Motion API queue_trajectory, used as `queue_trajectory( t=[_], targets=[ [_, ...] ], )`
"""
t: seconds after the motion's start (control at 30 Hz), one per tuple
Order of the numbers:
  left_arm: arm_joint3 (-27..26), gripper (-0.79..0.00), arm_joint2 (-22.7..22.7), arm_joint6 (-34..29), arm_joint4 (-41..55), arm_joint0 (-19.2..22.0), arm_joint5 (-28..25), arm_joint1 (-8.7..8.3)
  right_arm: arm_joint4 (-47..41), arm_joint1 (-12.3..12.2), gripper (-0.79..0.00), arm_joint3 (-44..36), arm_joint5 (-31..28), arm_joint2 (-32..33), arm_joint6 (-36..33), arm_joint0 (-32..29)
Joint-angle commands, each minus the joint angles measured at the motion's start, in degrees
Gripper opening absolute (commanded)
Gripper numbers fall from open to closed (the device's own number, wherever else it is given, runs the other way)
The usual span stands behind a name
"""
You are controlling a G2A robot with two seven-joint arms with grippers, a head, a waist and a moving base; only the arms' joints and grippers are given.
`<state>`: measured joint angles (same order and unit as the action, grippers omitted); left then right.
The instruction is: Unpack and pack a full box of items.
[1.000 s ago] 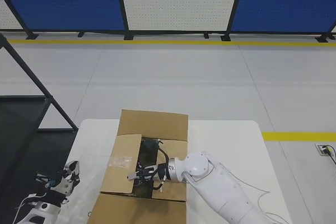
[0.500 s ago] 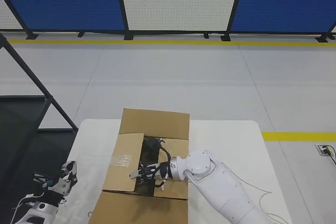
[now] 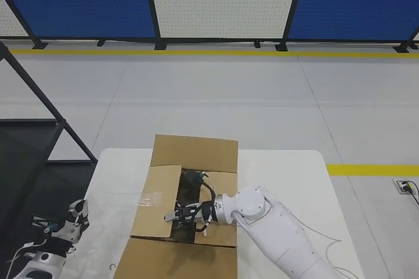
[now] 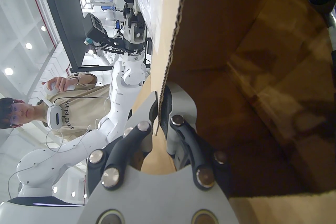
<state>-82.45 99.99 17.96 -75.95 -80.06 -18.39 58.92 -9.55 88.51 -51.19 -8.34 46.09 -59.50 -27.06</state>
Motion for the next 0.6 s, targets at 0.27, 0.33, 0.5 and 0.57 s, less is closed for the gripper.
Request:
queue_trajectory(
  t=[0.27,0.33,0.5,0.57],
  targets=[
    [0.8,-0.785,0.95,0.14,0.84,0.3,0.1,0.04,0.52,-0.38,-0.785,-0.98,0.5,1.0,-0.32,-0.82],
    [1.0,-0.785,1.12,0.2,0.86,0.34,0.17,0.04,0.58,-0.44,-0.785,-1.04,0.46,1.17,-0.4,-0.94],
    [1.63,-0.785,1.49,0.2,0.78,0.46,0.3,0.05,0.79,-0.64,-0.785,-1.39,0.24,1.7,-0.48,-1.31],
    [1.91,-0.785,1.61,0.11,0.92,0.54,0.33,0.06,0.72,-0.73,-0.785,-1.67,0.08,1.97,-0.54,-1.53]
  ],
)
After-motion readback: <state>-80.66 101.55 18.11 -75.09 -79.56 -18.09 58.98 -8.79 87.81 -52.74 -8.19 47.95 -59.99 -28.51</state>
